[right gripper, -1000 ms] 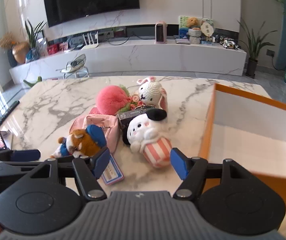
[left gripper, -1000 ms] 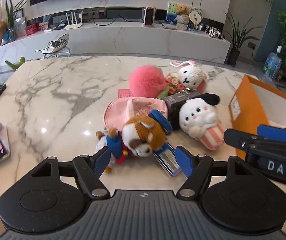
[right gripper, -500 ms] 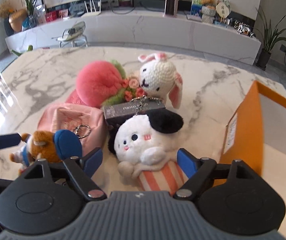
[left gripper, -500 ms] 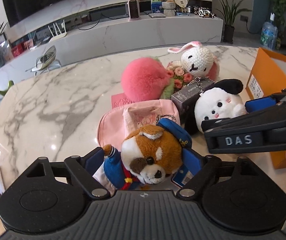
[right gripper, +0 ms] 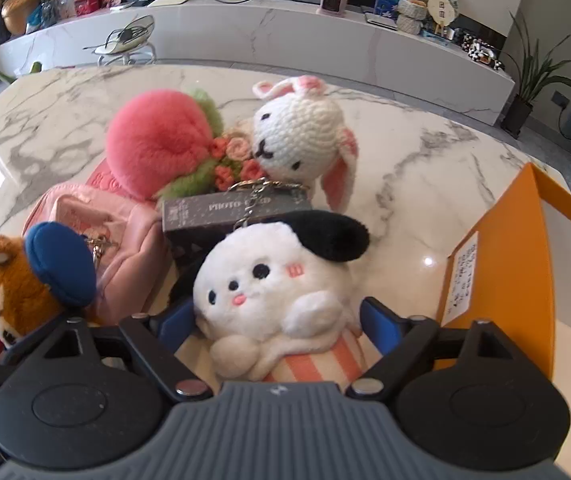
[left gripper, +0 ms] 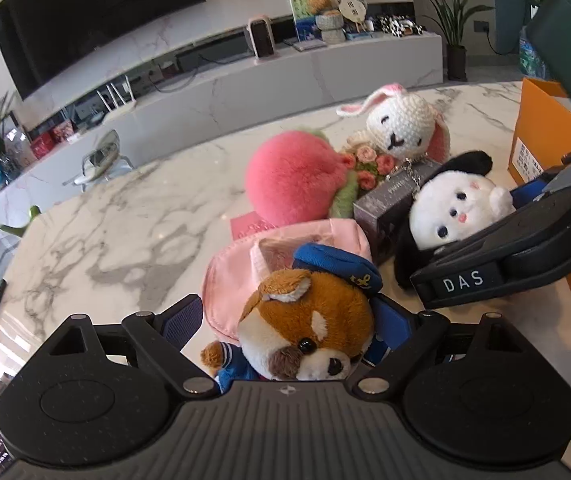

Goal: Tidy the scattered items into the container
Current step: 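Grasp the raccoon plush with the left tool while the right tool grasps the white dog plush, then lift both plushes and carry them over the orange box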

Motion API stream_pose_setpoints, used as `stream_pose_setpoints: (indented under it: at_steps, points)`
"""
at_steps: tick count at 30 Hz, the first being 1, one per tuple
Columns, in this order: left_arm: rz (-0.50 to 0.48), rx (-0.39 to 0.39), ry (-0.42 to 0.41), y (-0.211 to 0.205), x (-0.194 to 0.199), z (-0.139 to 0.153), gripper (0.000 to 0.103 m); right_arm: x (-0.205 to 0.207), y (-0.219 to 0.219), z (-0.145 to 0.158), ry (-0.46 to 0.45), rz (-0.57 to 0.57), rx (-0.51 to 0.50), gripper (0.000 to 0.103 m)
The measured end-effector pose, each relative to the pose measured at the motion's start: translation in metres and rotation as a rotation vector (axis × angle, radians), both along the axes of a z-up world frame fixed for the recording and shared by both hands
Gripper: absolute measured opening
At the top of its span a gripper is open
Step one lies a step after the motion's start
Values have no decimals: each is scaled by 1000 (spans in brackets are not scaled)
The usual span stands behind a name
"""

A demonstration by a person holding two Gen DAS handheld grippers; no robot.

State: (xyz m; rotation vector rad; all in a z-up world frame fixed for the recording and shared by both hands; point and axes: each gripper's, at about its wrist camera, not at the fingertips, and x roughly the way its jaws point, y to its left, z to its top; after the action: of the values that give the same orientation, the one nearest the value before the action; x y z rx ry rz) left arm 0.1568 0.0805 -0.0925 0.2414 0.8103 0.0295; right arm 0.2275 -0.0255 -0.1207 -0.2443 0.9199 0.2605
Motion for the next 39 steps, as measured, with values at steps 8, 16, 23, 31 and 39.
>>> stream_pose_setpoints:
  at_steps: [8,16,23,31,39]
  points:
    - [-7,-65,29,4,-4,-2,78,-13,3,11,-20,14,30,78]
    - [18,-89,49,8,-24,0,70,-40,0,34,-71,19,70,78]
    - [64,-112,15,19,-55,15,68,-72,-5,44,-84,27,109,78]
    - [86,-153,-61,22,-86,40,68,-105,-14,60,-142,30,144,78]
    - [67,-185,-126,17,-109,63,67,-128,-25,78,-201,28,184,78]
